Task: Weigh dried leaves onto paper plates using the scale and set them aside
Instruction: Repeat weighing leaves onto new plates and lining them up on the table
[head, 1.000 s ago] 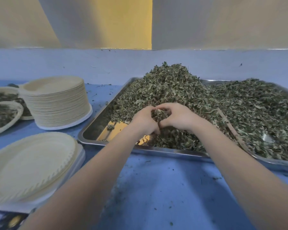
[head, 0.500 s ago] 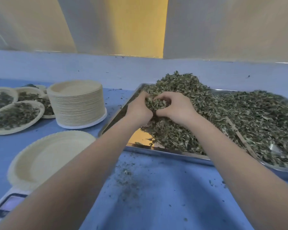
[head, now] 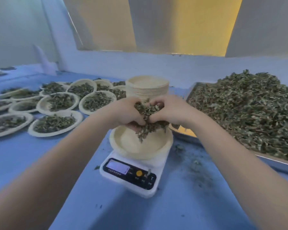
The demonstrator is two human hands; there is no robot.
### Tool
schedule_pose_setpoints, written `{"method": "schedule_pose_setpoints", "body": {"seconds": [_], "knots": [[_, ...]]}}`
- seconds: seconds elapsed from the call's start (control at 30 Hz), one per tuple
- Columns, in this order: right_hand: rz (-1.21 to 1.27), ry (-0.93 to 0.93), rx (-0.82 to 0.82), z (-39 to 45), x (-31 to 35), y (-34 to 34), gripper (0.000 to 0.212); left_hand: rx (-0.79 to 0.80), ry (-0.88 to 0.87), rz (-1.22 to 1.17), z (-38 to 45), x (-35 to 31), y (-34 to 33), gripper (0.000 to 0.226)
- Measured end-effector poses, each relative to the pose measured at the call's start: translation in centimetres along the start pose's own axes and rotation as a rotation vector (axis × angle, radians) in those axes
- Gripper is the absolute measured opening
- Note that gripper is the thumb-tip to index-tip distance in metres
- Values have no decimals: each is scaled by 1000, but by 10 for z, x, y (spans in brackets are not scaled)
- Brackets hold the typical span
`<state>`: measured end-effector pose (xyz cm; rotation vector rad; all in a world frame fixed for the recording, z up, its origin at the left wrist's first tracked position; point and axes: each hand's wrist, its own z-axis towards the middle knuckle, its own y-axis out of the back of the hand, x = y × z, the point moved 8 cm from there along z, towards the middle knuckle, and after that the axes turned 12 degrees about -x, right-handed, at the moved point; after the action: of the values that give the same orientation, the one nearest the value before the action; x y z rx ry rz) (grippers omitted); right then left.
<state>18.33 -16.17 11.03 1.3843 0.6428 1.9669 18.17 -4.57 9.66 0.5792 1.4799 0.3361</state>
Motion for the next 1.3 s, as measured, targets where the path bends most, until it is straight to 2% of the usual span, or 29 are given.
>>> {"method": "schedule_pose_setpoints", "body": {"seconds": [0.1, 0.17, 0.33, 0.53, 0.63, 0.77, 0.97, 1.13, 1.2, 1.3], "knots": [[17, -38, 217, -8, 2, -24, 36, 83, 19, 169, -5, 24, 10, 64], [63, -74, 277, -9, 2, -22, 33, 90, 3, 176, -7, 27, 20, 74], [110, -60, 165, -1, 9, -3, 23, 8, -70, 21, -7, 24, 38, 58], [151, -38, 111, -1, 8, -8, 20, -151, -137, -239, 0, 23, 45, 45], [171, -33, 64, -2, 4, -11, 17, -282, -199, -340, 1, 24, 48, 37], [105, -8, 36, -3, 1, -16, 13, -506, -287, -362, -3, 36, 50, 32], [8, 53, 5, 0, 4, -15, 7, -607, -299, -448, -9, 59, 52, 32], [-39, 102, -3, 2, 7, -18, 14, -636, -270, -453, -10, 72, 60, 27], [-67, 123, 19, 0, 9, -20, 25, -617, -246, -455, -8, 77, 59, 25], [-196, 162, 139, -7, 15, -40, 49, -590, -208, -413, -3, 82, 53, 25]]}}
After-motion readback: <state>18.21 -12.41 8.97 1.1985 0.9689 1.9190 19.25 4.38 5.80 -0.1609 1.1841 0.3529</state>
